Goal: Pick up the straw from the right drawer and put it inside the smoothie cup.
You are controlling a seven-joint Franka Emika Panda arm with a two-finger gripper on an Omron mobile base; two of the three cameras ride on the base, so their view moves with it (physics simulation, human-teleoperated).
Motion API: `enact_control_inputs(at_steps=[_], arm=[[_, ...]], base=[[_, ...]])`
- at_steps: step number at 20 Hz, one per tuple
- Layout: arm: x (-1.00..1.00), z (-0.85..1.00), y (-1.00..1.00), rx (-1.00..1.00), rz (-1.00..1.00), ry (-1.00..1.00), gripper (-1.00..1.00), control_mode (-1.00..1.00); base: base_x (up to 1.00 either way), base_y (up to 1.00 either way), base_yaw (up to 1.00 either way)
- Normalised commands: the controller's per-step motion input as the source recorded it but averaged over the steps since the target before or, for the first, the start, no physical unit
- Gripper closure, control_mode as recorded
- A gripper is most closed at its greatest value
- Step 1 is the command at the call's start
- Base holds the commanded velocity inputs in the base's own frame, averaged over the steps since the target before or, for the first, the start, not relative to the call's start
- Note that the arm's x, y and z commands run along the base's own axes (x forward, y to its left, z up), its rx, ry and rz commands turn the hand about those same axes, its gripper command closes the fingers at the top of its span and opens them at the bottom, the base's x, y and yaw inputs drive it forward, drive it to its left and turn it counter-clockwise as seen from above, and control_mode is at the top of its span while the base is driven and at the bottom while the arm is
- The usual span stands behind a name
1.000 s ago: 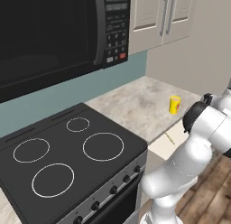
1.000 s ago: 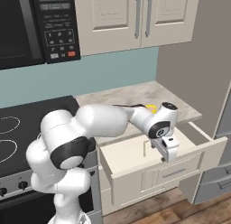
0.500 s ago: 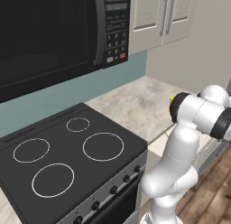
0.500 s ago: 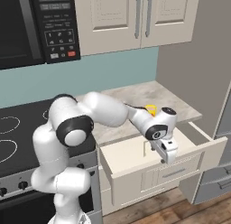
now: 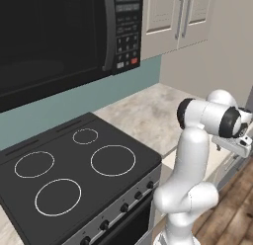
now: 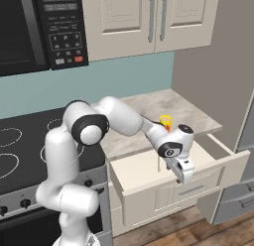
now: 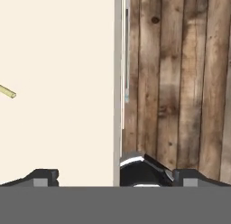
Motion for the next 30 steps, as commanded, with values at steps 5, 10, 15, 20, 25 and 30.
enact_control_inputs(at_steps=[5,10,15,20,25,30], arm=[[0.21,-0.40,0.00,0.00,0.00,0.00,-1.00,-1.00],[0.16,-0.23,0.00,0.00,0.00,0.03,-1.00,-1.00],[-0.03,0.00,0.00,0.00,0.00,0.02,-1.00,-1.00],[-0.56,-0.01,0.00,0.00,0.00,0.05,-1.00,-1.00],[-0.77,-0.06,0.00,0.00,0.00,0.09,-1.00,-1.00],[-0.95,-0.09,0.00,0.00,-0.02,0.12,-1.00,-1.00]], base=[[0.00,0.00,0.00],[0.00,0.00,0.00],[0.00,0.00,0.00],[0.00,0.00,0.00],[0.00,0.00,0.00],[0.00,0.00,0.00]])
